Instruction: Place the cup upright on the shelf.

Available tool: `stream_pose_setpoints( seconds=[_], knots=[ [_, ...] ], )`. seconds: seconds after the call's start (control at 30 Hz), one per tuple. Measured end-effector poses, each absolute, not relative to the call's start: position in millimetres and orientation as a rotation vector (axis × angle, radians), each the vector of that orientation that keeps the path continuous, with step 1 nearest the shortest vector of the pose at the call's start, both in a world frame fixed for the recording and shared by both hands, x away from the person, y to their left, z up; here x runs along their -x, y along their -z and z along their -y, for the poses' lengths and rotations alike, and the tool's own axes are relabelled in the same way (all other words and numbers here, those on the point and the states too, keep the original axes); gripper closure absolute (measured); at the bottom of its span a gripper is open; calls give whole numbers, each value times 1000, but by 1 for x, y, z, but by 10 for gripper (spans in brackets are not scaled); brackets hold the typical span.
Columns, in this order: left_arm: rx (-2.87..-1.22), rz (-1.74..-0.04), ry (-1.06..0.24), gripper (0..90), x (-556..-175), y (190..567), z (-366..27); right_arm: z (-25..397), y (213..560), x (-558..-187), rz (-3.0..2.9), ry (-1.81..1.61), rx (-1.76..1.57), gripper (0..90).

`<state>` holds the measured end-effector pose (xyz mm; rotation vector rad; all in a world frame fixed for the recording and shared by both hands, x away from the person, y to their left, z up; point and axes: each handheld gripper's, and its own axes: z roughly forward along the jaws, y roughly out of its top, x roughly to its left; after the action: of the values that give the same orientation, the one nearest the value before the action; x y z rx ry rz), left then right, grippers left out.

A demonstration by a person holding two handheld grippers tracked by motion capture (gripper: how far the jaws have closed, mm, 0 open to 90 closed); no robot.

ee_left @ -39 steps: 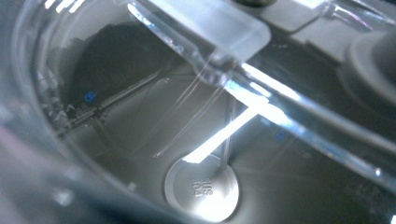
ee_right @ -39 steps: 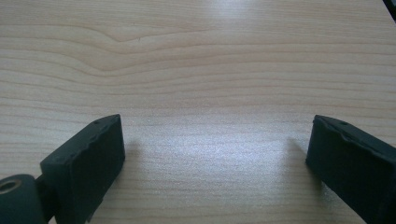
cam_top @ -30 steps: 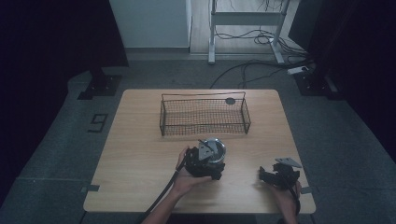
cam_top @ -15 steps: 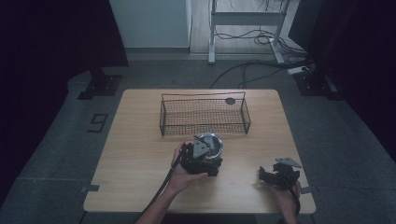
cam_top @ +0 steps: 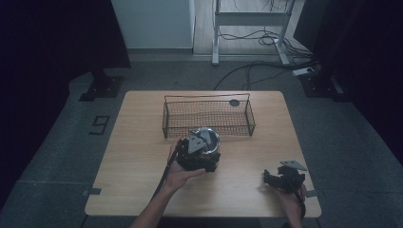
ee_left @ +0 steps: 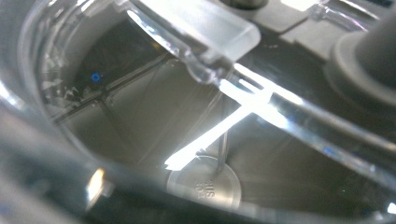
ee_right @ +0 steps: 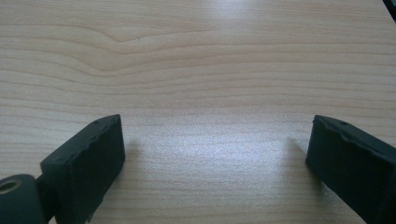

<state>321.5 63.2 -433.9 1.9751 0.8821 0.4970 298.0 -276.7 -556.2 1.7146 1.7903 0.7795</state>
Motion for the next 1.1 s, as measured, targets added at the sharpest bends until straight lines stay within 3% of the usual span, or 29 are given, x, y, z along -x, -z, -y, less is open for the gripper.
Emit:
stream_pose_setpoints(
  seconds=[1.1],
  knots=[
    [-1930,-981,-510,40,-354,414,-103,277,556,-298,-1790,-780,-1715,43]
  ],
)
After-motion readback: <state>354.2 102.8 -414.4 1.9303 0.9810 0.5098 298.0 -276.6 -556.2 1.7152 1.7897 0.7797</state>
